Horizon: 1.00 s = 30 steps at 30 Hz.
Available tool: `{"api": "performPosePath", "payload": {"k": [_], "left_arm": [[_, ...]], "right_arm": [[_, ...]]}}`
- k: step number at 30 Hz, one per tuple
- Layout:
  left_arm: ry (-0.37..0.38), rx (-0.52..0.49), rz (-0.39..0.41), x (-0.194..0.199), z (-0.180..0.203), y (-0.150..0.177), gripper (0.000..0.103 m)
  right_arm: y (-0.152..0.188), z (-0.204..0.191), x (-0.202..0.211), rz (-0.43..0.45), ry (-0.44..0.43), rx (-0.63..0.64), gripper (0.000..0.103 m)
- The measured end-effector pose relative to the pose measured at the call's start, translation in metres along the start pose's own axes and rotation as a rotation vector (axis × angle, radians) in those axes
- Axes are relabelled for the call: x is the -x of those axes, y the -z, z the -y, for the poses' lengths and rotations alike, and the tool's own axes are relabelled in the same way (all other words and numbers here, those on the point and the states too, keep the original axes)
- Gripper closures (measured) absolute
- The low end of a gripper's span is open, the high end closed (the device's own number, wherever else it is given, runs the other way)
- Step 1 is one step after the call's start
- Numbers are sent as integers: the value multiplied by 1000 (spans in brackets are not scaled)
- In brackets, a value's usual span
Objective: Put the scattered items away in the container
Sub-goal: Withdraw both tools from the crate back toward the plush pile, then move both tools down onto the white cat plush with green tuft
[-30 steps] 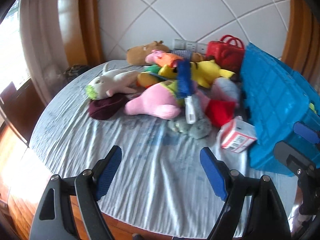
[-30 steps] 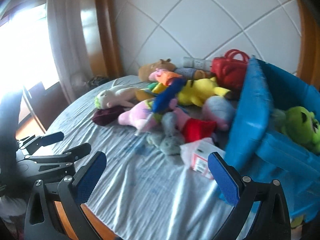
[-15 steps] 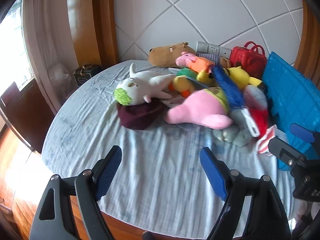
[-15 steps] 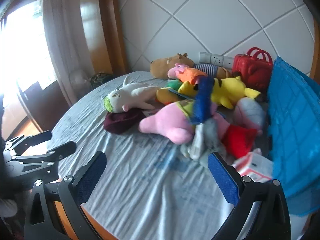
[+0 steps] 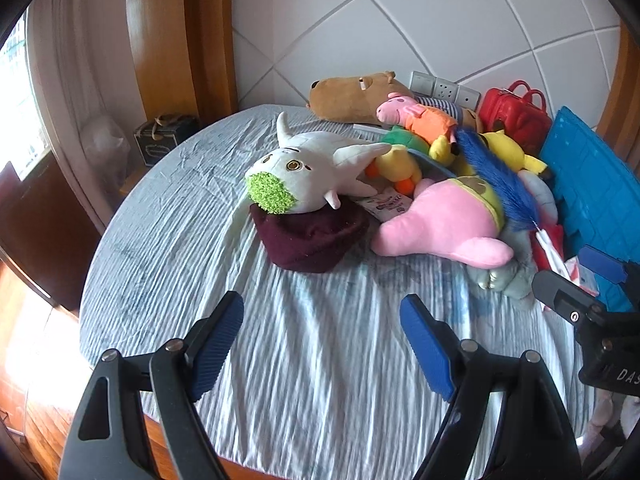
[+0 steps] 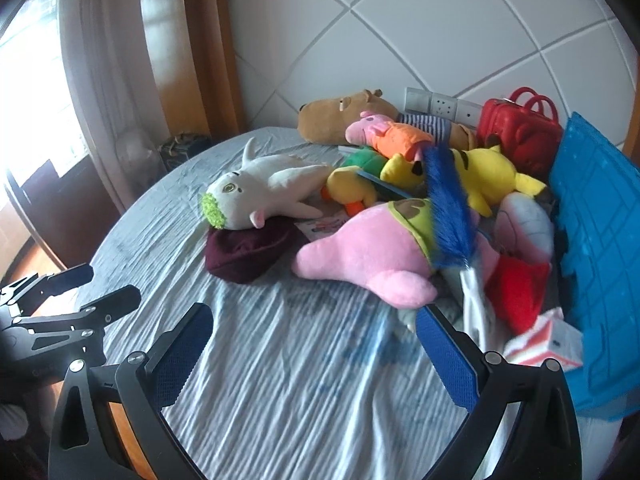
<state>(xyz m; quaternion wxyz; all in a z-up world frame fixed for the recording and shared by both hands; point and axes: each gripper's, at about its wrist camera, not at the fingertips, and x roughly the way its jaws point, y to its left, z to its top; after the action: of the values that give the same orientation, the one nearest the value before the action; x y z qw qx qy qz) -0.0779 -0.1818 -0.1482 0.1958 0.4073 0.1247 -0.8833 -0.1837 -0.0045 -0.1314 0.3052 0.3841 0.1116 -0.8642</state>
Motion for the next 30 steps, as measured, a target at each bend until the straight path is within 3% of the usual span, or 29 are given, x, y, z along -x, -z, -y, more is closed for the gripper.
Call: {"api": "performPosePath", "payload": {"k": [12,29,30], "left_arm": [[-69,71,-49,-83,-26,-64,22],[15,11,-189,-244,-41,-121,22],[25,16,-192,-251,-46,-122,12]], "right_arm": [[-66,10,-98,-49,-79,17,0],[-119,-2,-231,-177,-33,-67,0],[-120,-6,-239,-187,-34,-71,0]]}}
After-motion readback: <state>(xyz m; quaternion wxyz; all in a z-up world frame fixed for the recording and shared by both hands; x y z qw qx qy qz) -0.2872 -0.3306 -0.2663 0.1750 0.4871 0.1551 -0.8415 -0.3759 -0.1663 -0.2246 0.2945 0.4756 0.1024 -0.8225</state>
